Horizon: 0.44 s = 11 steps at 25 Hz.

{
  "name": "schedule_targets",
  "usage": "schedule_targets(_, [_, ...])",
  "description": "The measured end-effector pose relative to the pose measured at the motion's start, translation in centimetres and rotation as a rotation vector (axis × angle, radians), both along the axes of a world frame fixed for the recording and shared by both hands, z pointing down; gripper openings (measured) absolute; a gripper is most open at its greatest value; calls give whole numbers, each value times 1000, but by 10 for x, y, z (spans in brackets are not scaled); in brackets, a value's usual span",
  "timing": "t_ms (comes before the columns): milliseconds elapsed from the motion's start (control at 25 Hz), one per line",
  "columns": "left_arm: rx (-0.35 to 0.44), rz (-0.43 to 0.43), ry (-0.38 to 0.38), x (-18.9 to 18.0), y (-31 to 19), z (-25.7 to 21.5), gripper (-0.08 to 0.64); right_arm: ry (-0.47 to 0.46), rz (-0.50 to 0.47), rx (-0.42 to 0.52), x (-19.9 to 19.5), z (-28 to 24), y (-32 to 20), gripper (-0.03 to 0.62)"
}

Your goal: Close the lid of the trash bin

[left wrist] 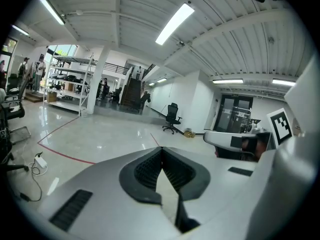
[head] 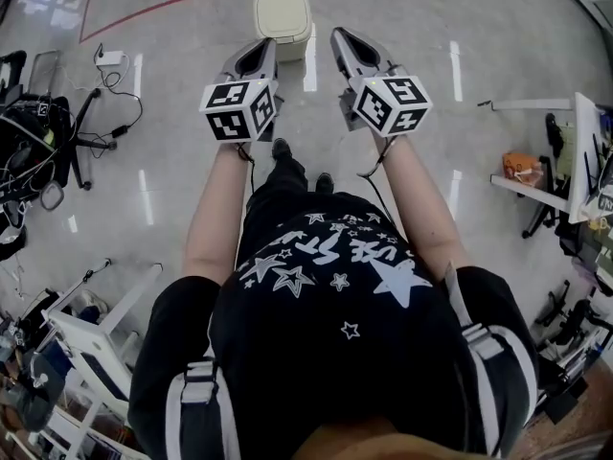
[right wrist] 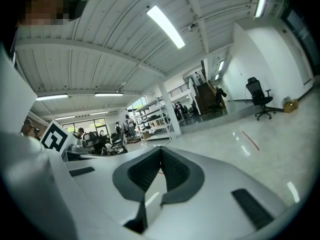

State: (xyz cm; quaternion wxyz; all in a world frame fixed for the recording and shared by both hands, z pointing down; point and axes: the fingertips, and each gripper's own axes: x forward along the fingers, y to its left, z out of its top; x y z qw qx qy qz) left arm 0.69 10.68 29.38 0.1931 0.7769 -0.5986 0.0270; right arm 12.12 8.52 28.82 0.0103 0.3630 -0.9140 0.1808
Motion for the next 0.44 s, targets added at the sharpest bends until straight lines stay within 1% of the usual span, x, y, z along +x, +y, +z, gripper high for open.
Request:
schedule_targets(240, [60,-9,0,22,24,-26,11,8,-35,47,16,-20,22,6])
schedule_targets(440, [87,-15,18,39,43,-40,11,40,-57,86,31,-31,43,6])
